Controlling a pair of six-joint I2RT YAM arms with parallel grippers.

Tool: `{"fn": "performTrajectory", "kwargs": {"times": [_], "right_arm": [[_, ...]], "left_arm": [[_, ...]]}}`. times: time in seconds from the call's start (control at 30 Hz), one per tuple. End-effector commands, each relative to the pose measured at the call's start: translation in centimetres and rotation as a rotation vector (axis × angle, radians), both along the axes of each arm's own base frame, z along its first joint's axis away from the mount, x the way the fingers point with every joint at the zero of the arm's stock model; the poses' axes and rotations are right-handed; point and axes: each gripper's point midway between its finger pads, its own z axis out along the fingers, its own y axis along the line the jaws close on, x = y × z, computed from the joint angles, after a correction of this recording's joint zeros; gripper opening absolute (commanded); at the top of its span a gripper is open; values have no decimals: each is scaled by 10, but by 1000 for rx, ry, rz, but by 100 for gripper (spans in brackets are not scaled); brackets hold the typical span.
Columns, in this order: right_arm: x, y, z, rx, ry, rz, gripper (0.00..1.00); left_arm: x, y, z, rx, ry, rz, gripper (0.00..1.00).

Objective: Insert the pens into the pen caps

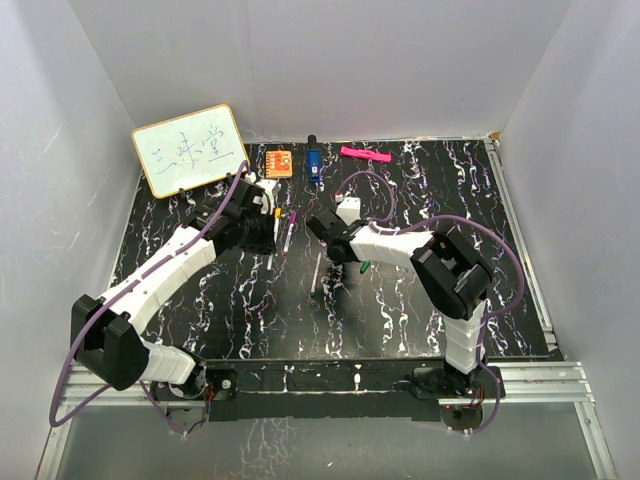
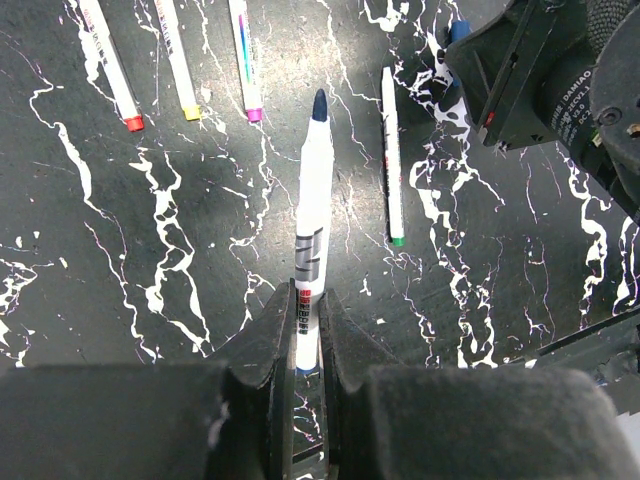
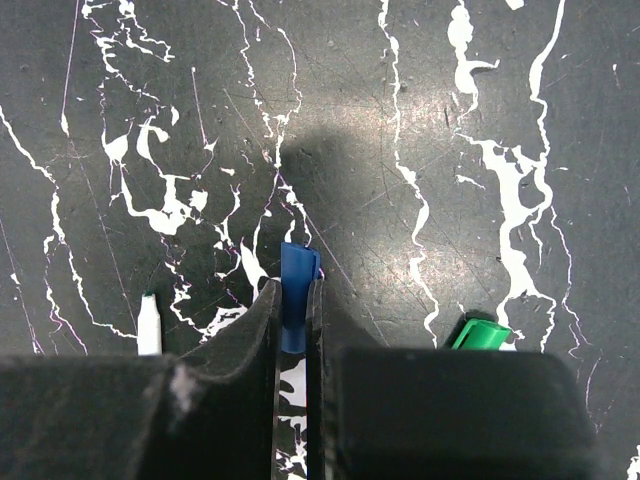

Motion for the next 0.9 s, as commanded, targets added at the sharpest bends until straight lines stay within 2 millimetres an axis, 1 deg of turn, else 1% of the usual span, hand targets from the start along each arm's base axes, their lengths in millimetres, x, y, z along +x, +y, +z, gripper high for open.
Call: {"fn": "performTrajectory", "kwargs": {"times": [0.0,0.1,0.17,0.2,0.3,0.4,0.43,0.47,0.53,0.6,0.63,0.7,0.8,0.87], "right_arm": [[-51,-18,-50,-84,219,51,0],[-41,-16,-39,-82,174,54,0],[-29,-12,-25,-73,121,57,0],[-21,-9,-15,-62,85,57,0],[4,-4,21,-3,-27,43,0],[28,-5,61,84,-152,28,0],[34,-7,73,114,-192,31,0],[39,-8,90,157,-246,37,0],[45,-12,119,226,-346,56,0],[44,-19,139,281,-438,84,0],[42,-21,160,325,-508,102,0],[37,-26,187,387,-616,144,0],[19,-27,223,487,-780,239,0],[3,-26,250,561,-902,316,0]], "left_arm": [[2,2,7,-11,-19,1,0],[0,-2,2,-23,0,-11,0],[-1,-6,1,-39,10,-19,0],[-1,-7,0,-44,10,-21,0],[-2,-10,-1,-72,2,-23,0],[-1,-12,-2,-99,-23,-20,0],[-1,-14,-1,-114,-33,-20,0],[-1,-16,-1,-131,-43,-20,0],[-1,-22,-2,-175,-62,-20,0],[-1,-32,-2,-232,-80,-29,0],[-3,-38,-3,-265,-90,-43,0],[-3,-55,3,-320,-128,-76,0],[-9,-85,6,-370,-182,-158,0],[-15,-110,9,-411,-214,-233,0]]}}
